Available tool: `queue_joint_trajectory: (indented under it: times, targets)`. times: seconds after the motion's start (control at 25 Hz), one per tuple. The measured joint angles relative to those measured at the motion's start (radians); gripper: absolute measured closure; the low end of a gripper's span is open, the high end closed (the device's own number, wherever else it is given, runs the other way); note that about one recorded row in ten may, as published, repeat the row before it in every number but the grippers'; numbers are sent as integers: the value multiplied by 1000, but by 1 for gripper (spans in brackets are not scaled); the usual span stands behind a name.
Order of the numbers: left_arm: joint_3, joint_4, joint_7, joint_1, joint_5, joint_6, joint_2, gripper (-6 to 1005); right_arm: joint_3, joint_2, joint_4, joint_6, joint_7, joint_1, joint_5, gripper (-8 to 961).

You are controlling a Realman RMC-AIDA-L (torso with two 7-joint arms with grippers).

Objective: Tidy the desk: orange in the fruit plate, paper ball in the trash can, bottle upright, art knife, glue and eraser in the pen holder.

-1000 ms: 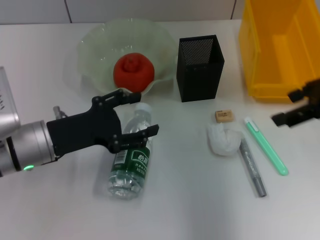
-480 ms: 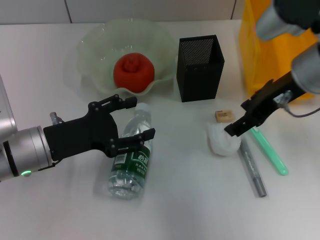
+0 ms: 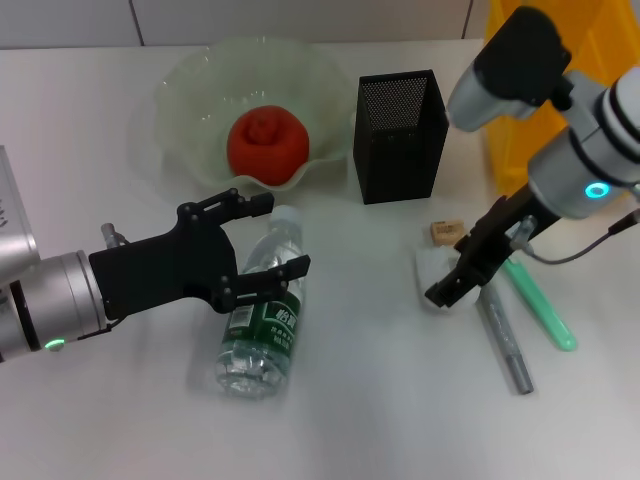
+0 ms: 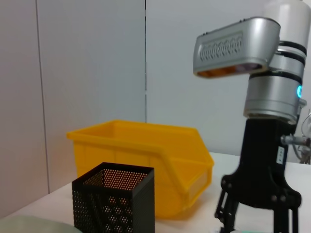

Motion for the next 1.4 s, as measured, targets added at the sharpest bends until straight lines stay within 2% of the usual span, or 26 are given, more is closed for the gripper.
queue_joint_trajectory:
  times: [0.28,0.44,0.48,0.56,0.64,0.68,0.72,0.76,0.84,0.96,1.04,1.08,1.12,1.24,1.28,1.4]
  targets:
    - [0,-5,2,0,-3,-16,-1,157,-30,1,86,20,3,36,10,256]
    - [-1,-8,2,0,-6,-17,0,156,-25,1,52,8,15,30,13,323]
    - [-2,-10,2,0,-7,-17,0,156,-19,-1,-23,-32,38,13,13,350]
    - [-2,-11,2,0,-7,-17,0,156,-14,-3,-61,-48,50,4,12,402]
    - [-2,-11,2,0,-7,-17,0,156,26,-6,-190,-108,78,-23,8,398]
    - [-2,-11,2,-1,-7,-17,0,155,109,-7,-321,-159,90,-46,-2,396]
    - [-2,-11,2,-1,-7,-17,0,155,154,-8,-381,-176,92,-55,-9,394]
    - [-2,-11,2,-2,-7,-17,0,155,154,-8,-381,-176,92,-55,-9,392]
    - [-2,-11,2,-3,-7,-16,0,155,258,-10,-493,-192,89,-71,-38,388]
    - [-3,-11,2,-3,-7,-12,-1,154,365,-18,-558,-159,65,-85,-88,382]
    - [-6,-10,0,-3,-7,-8,-2,154,415,-21,-535,-96,45,-91,-114,378]
    - [-11,-9,-4,-3,-7,-3,-2,154,440,-22,-482,-14,33,-98,-134,376]
    - [-11,-9,-4,-3,-7,-3,-2,153,440,-22,-482,-14,33,-98,-134,373]
    - [-27,-8,-6,-4,-13,-1,-3,153,455,-23,-344,150,20,-101,-143,367]
    - [-32,-9,-8,-6,-15,2,-3,153,457,-23,-257,232,12,-96,-145,365]
    - [-36,-6,-19,-9,-18,13,-3,152,457,-25,-192,289,8,-90,-146,359]
